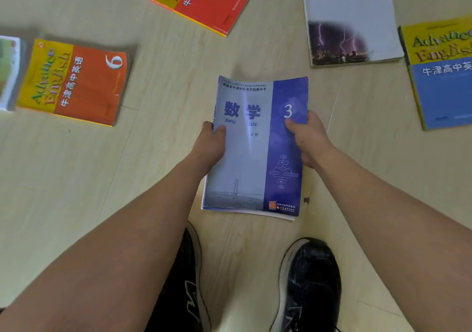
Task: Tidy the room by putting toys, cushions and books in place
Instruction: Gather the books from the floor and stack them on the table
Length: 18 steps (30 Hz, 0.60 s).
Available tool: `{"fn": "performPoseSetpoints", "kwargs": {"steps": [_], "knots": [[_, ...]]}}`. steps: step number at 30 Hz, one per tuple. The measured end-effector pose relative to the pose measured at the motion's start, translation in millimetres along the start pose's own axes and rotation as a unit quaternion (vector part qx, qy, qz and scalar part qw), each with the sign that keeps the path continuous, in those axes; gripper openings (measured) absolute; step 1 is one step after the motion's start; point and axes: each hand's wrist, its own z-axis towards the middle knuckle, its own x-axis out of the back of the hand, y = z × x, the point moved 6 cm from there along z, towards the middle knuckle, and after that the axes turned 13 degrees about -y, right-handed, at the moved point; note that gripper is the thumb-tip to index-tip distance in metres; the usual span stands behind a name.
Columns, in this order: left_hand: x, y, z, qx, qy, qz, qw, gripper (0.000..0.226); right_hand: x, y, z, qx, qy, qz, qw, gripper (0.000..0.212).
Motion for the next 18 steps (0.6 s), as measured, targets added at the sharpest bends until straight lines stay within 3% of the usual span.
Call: {"fn": "performPoseSetpoints", "kwargs": {"steps": [4,7,10,13,18], "knots": [[39,-18,-8,-0.024,0.075,-0.091,0.993,0.02,-41,-8,8,-0.069,-0.137,0.045,0.987,0.023],[80,-33,-20,-0.036,0.125,-0.191,0.973,0.017,-90,-1,15,-0.156,-0.228,-0.034,0.96,0.024],[119,-38,-32,-0.06,0.158,-0.242,0.955,0.021,-134,-8,30,-0.111,-0.222,-0.092,0.964,0.021],[175,-53,-54,-0.095,0.198,-0.277,0.936,0.046,-202,-21,39,-0.07,-0.26,-0.136,0.953,0.017],[246,-113,-123,-0.053,0.286,-0.283,0.914,0.059,-313,-4,19,-0.07,-0.346,-0.197,0.914,0.021]]}}
